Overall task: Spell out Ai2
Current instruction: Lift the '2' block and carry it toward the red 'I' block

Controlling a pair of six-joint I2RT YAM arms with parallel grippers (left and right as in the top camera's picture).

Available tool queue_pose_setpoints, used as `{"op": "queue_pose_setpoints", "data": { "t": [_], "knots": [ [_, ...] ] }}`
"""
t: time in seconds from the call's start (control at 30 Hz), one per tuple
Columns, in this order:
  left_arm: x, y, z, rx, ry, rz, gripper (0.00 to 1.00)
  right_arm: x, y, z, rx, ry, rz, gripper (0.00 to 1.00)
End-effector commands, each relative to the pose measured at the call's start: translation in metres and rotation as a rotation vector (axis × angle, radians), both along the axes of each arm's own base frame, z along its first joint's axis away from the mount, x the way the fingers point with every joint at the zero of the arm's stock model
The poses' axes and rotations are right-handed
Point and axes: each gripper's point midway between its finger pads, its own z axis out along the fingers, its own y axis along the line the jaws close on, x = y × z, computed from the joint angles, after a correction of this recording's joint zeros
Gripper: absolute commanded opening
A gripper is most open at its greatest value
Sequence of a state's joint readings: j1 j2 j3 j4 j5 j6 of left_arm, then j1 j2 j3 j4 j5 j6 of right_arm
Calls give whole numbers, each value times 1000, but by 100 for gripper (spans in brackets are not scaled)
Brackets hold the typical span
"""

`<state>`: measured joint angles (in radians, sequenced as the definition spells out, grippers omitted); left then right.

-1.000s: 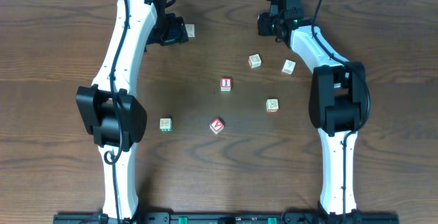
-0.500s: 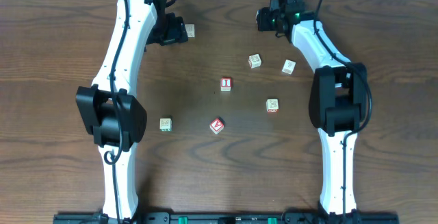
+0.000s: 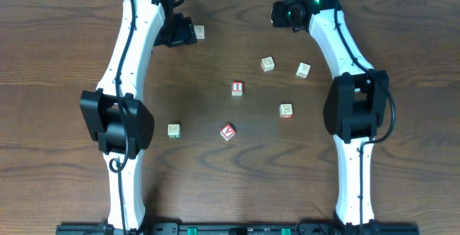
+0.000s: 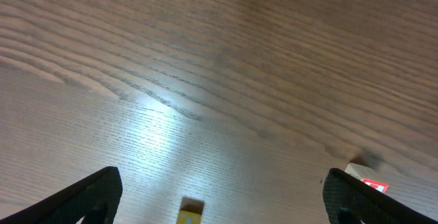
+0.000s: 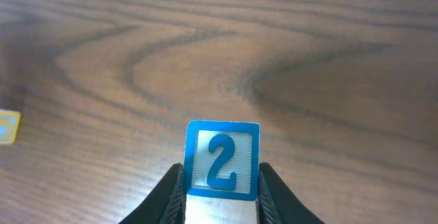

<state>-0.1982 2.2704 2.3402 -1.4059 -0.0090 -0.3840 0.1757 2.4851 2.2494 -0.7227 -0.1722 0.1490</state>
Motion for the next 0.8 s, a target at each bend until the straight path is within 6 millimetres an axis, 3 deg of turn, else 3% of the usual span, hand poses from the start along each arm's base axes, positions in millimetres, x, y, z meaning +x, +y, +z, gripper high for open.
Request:
{"op": "queue_pose_setpoints", "data": {
  "t": [0.0, 0.43, 0.57, 0.77],
  "knots": [
    [3, 5, 14, 22, -43, -8, 95, -2, 10, 13, -46, -8, 20, 1],
    [5, 5, 15, 21, -49, -8, 95, -78, 42, 53, -119, 188, 61, 1],
    [5, 5, 15, 23, -48, -19, 95, -98, 50, 82, -123, 179, 85, 1],
    [5, 5, 15, 22, -49, -19, 95, -120, 49, 143, -163, 83, 92, 1]
  ]
}}
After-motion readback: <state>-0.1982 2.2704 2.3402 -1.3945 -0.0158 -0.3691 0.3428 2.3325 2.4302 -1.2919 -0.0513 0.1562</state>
